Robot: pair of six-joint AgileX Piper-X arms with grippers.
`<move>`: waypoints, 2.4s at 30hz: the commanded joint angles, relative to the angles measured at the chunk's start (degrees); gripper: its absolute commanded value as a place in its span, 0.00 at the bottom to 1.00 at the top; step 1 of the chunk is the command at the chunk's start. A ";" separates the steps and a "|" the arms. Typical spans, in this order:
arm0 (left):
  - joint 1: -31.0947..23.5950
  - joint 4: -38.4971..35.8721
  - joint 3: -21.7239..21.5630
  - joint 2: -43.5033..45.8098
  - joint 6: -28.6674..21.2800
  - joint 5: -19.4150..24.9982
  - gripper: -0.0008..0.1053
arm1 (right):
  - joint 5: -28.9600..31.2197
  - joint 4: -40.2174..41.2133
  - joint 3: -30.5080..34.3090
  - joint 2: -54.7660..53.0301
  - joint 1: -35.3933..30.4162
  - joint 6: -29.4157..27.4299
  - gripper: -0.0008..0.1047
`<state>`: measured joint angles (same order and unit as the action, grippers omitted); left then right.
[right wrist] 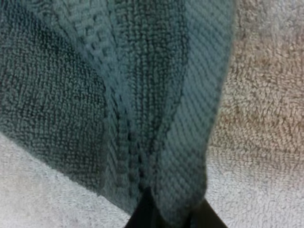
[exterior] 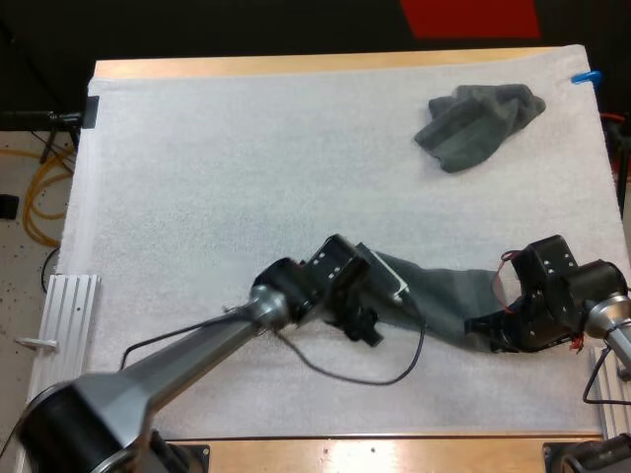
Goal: Pick towel from pile fold and stack
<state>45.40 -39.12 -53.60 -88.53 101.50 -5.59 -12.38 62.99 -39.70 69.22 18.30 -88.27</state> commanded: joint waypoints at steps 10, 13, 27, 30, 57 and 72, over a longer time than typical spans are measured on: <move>0.26 -4.91 -7.02 -11.49 0.03 2.37 0.48 | 0.15 0.48 0.04 -0.47 0.02 -0.47 0.01; 0.26 -5.00 -7.11 -12.96 0.03 2.37 0.48 | 0.15 0.48 0.04 -0.47 0.02 -0.47 0.01; 0.26 -6.95 -8.43 -13.42 -0.22 2.37 0.01 | 0.15 -0.10 0.04 -0.47 0.02 -0.47 0.01; 0.26 -8.92 -10.38 -10.46 -0.22 2.37 0.01 | 1.30 -1.27 -0.14 -1.28 0.02 -0.47 0.01; -21.87 -16.11 -17.56 21.24 -0.05 -44.53 0.01 | 0.77 -6.67 -22.81 -13.76 0.02 -0.49 0.01; -15.91 -33.99 -12.19 24.86 -5.41 -37.21 0.01 | -12.15 9.98 -22.81 -19.10 0.02 -0.49 0.01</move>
<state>28.50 -72.44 -66.84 -63.93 95.91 -43.45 -23.23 71.20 -62.06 50.31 18.30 -88.27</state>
